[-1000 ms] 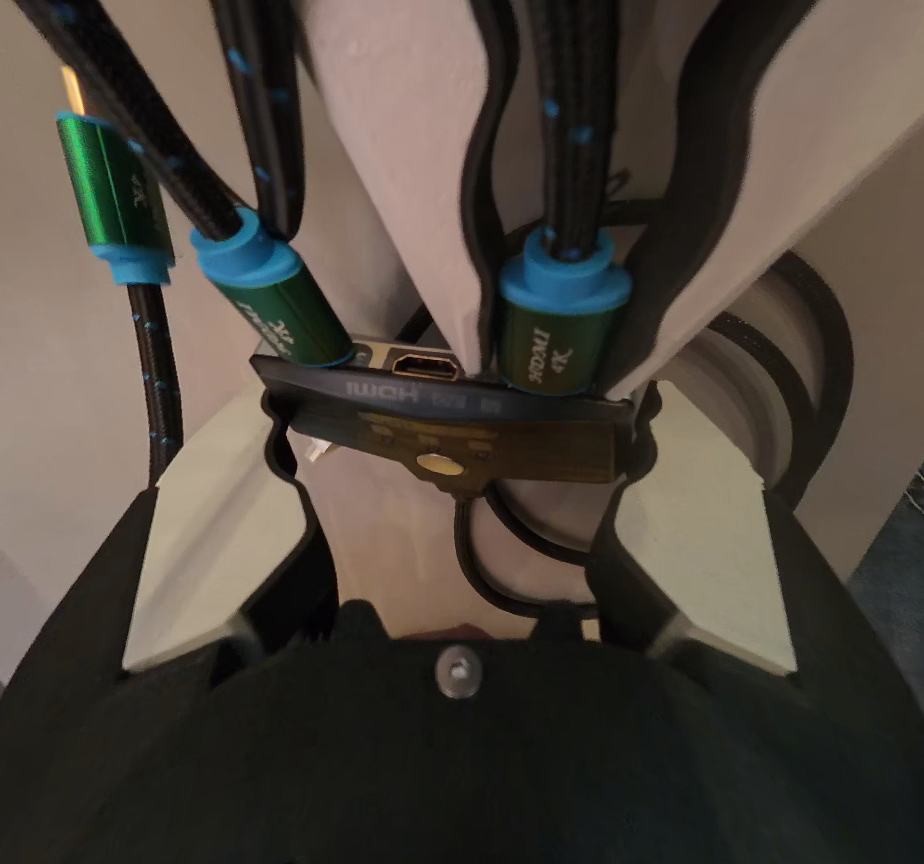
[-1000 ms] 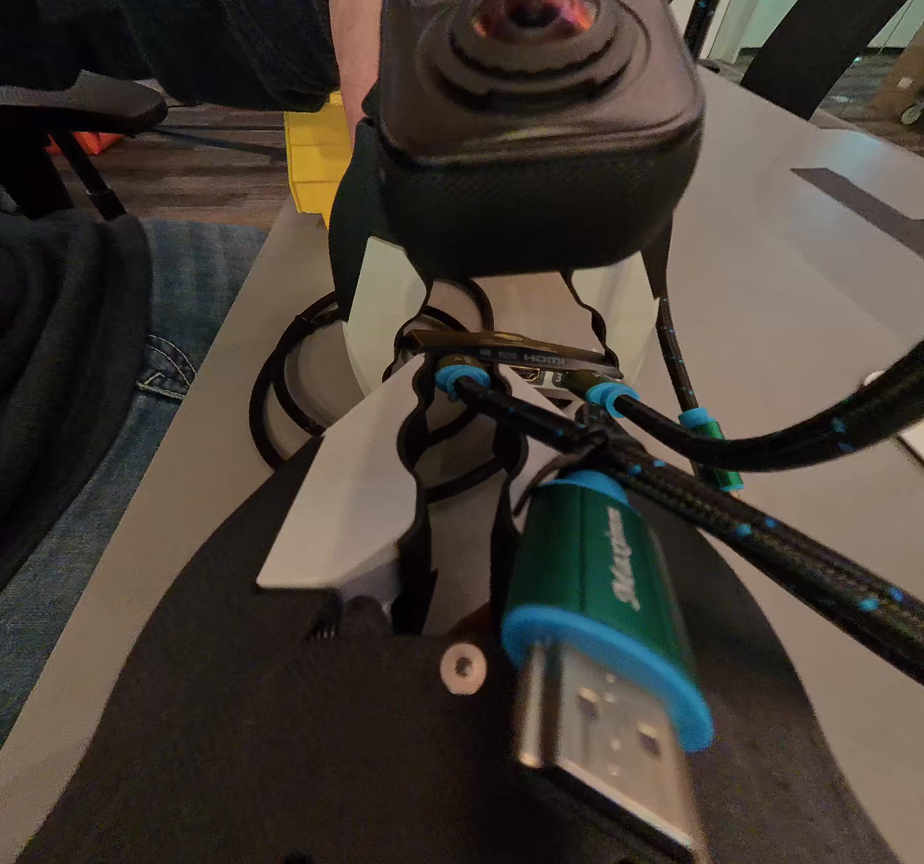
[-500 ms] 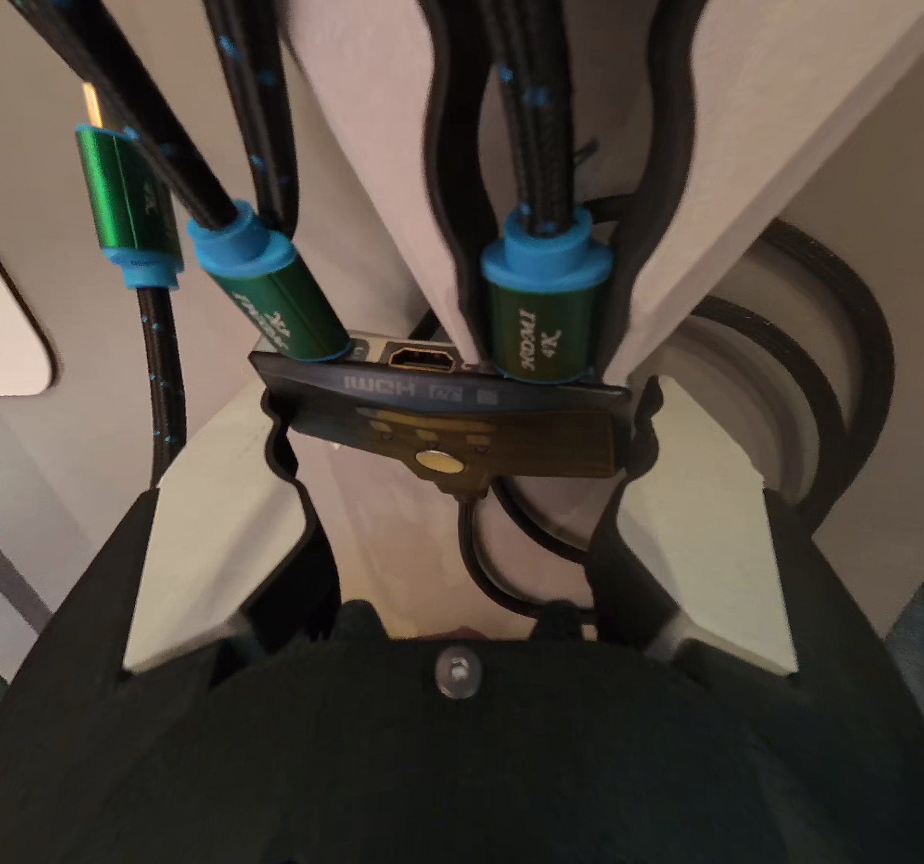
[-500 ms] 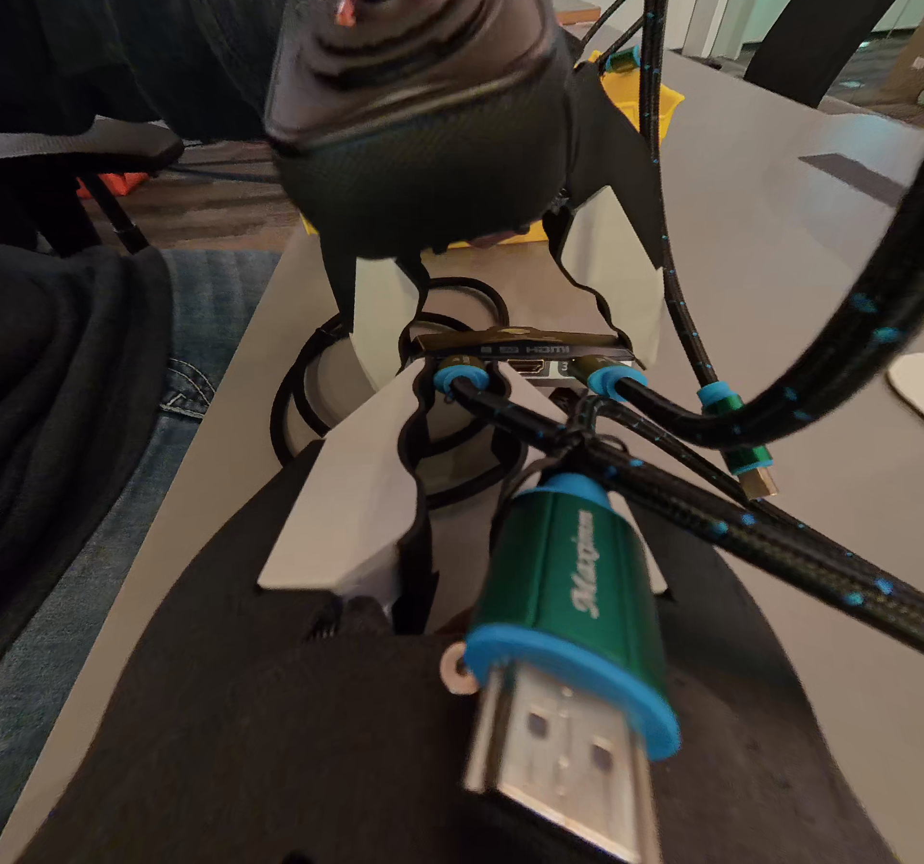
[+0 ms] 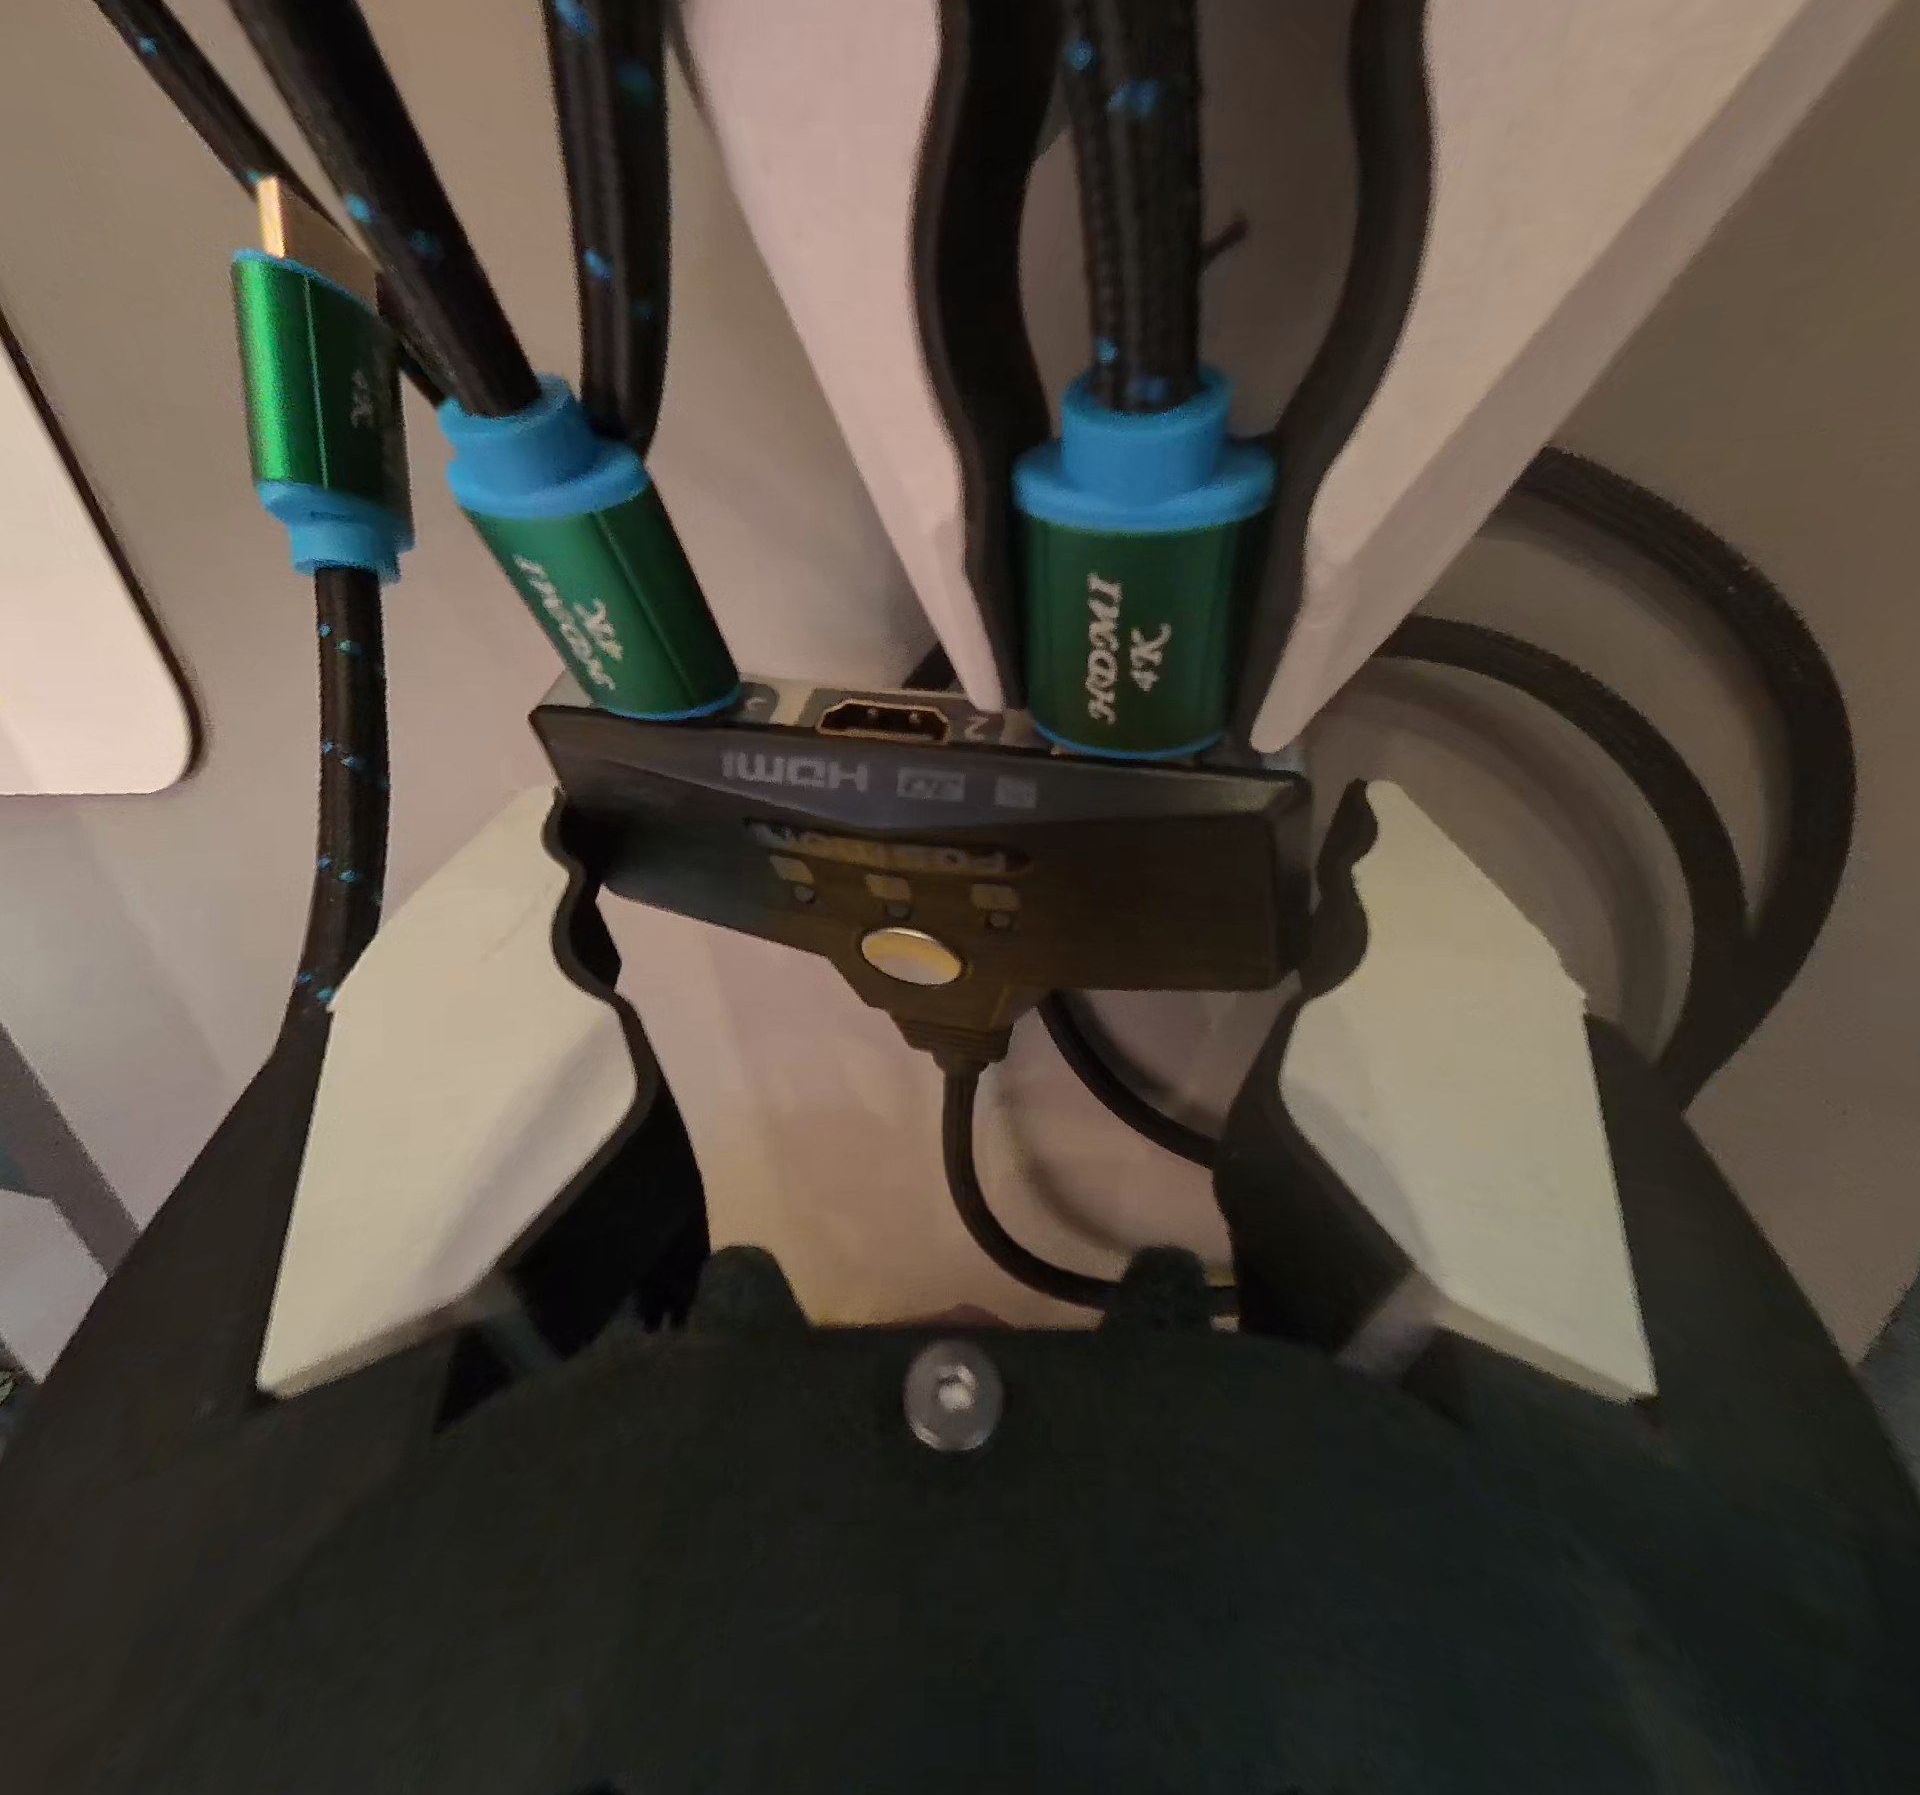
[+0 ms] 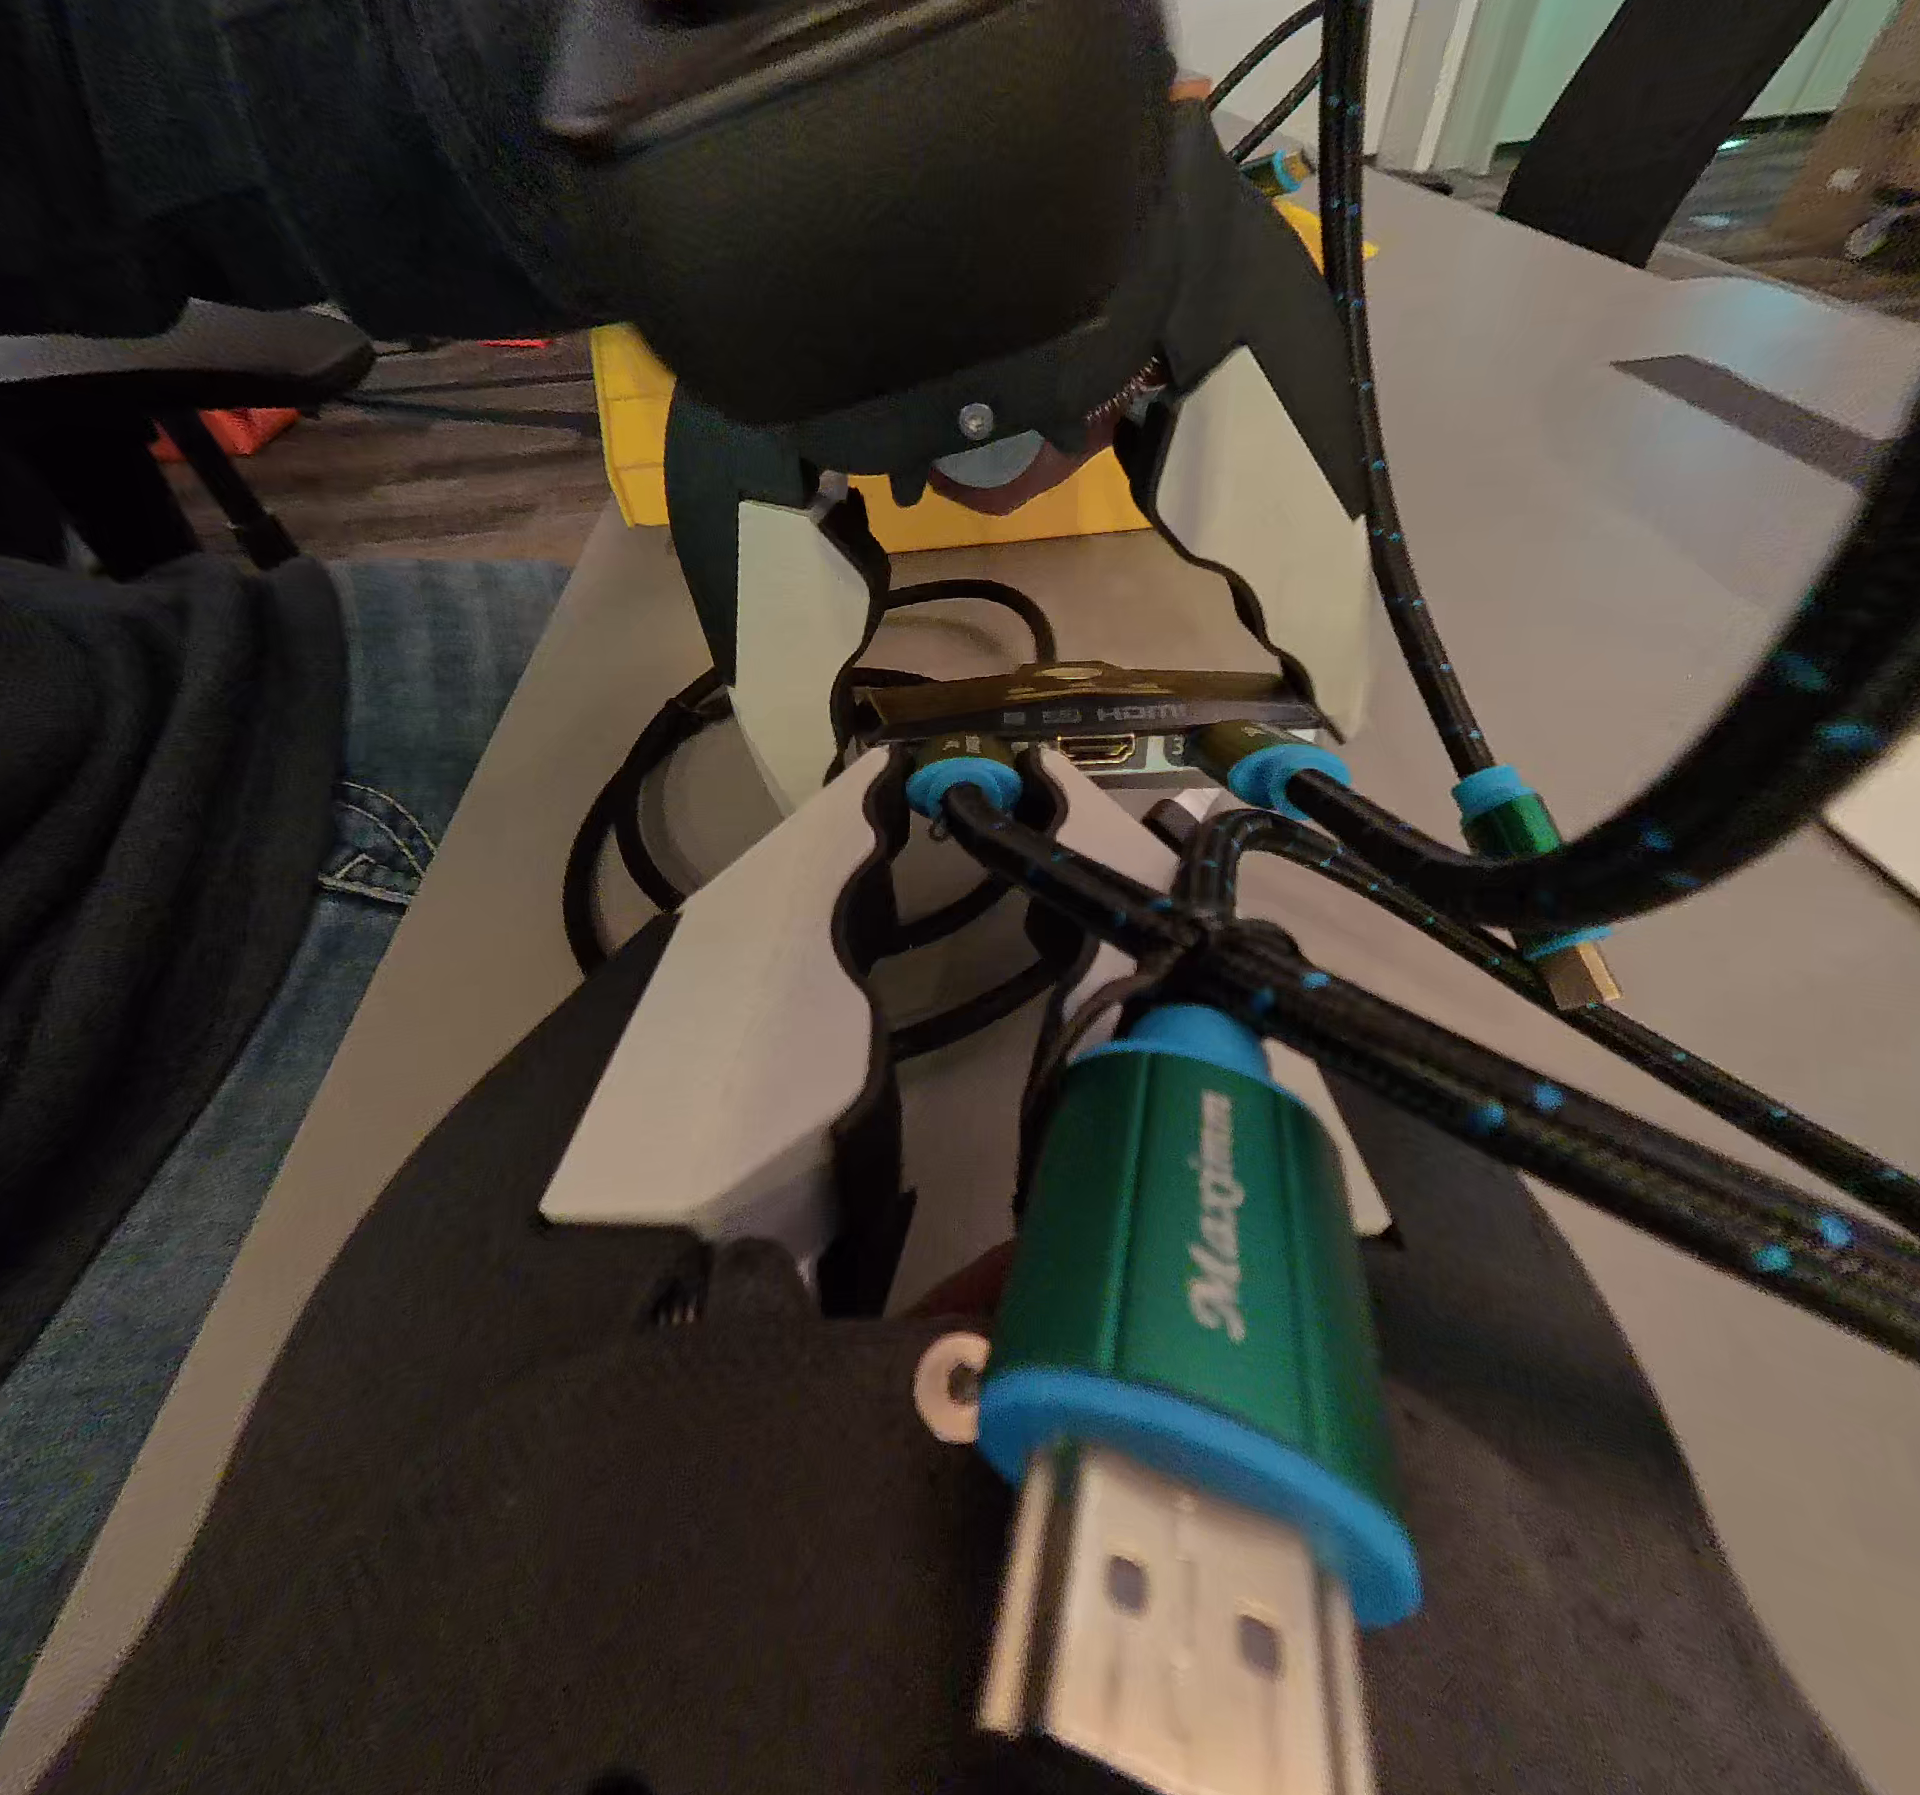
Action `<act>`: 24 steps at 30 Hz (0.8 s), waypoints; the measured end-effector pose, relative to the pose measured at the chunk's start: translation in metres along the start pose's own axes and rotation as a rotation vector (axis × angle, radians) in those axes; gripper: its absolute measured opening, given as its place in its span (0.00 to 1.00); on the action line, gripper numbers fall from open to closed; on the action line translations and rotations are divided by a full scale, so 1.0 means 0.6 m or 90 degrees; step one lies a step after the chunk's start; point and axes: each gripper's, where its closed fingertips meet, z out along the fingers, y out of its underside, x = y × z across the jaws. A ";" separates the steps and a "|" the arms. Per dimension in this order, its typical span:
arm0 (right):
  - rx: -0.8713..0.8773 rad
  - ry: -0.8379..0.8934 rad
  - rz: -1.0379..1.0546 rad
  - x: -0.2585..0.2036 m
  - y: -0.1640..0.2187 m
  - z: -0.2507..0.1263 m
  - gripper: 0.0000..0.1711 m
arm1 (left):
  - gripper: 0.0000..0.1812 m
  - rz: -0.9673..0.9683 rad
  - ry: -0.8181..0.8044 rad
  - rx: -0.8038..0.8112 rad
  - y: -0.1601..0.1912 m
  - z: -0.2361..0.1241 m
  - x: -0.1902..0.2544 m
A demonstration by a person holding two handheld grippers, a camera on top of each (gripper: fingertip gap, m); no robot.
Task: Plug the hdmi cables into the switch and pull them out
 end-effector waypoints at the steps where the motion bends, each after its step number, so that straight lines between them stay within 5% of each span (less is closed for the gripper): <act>1: 0.001 0.009 -0.008 0.001 -0.001 -0.001 0.11 | 0.71 -0.013 0.015 0.004 -0.001 0.000 0.002; 16: 0.008 0.016 -0.008 0.004 -0.003 0.000 0.11 | 0.71 -0.001 0.007 0.019 0.004 -0.001 -0.002; 19: 0.090 0.069 -0.004 0.029 -0.031 -0.048 0.10 | 0.69 -0.035 -0.015 -0.120 0.099 0.023 -0.022; 20: 0.094 0.081 -0.010 0.036 -0.032 -0.057 0.10 | 0.58 -0.077 -0.005 -0.057 0.089 0.013 -0.021; 21: 0.085 0.077 -0.011 0.037 -0.028 -0.052 0.11 | 0.28 -0.071 -0.051 0.000 0.072 -0.012 -0.036; 24: 0.026 0.034 -0.032 0.013 -0.010 -0.006 0.11 | 0.14 -0.088 -0.066 0.051 0.053 -0.053 -0.063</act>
